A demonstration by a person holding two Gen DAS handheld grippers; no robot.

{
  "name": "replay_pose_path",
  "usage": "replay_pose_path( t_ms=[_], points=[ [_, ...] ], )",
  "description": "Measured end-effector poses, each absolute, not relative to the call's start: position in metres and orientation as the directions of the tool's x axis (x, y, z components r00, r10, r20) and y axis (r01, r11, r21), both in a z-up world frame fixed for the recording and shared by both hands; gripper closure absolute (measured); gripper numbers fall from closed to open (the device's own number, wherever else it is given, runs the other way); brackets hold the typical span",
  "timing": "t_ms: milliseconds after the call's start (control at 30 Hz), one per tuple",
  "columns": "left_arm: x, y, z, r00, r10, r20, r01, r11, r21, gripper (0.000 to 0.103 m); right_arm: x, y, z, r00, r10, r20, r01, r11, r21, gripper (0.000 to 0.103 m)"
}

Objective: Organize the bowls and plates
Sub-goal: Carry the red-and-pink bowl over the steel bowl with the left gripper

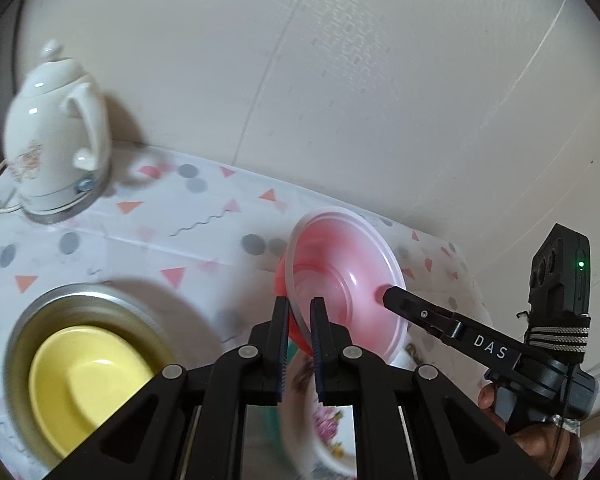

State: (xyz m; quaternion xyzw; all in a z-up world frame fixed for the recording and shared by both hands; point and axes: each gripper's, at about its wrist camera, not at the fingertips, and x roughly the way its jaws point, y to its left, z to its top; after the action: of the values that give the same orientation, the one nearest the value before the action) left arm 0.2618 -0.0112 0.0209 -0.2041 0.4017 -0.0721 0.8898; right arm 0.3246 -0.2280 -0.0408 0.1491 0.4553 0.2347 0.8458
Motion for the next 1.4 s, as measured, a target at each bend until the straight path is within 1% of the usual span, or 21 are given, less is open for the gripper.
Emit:
replay_pose_path(
  t_ms=[233, 533, 733, 1133, 1400],
  points=[
    [0.228, 0.03, 0.019, 0.678, -0.284, -0.678, -0.062, 0.897, -0.439, 0.093, 0.297, -0.191, -0.04, 0.44, 0.56, -0.702, -0.296, 0.829, 0.475, 0.092],
    [0.182, 0.084, 0.022, 0.709, -0.245, -0.661, -0.102, 0.892, -0.44, 0.093, 0.268, -0.135, -0.035, 0.404, 0.6, -0.691, -0.366, 0.798, 0.479, 0.092],
    [0.163, 0.115, 0.009, 0.703, -0.238, -0.671, -0.144, 0.875, -0.461, 0.093, 0.254, -0.104, -0.037, 0.381, 0.604, -0.7, -0.395, 0.791, 0.468, 0.092],
    [0.151, 0.142, -0.014, 0.677, -0.246, -0.694, -0.175, 0.862, -0.476, 0.093, 0.237, -0.07, -0.056, 0.339, 0.559, -0.757, -0.406, 0.813, 0.418, 0.092],
    [0.149, 0.146, -0.033, 0.637, -0.269, -0.722, -0.182, 0.858, -0.48, 0.093, 0.23, -0.064, -0.062, 0.339, 0.532, -0.776, -0.393, 0.83, 0.397, 0.092]
  ],
)
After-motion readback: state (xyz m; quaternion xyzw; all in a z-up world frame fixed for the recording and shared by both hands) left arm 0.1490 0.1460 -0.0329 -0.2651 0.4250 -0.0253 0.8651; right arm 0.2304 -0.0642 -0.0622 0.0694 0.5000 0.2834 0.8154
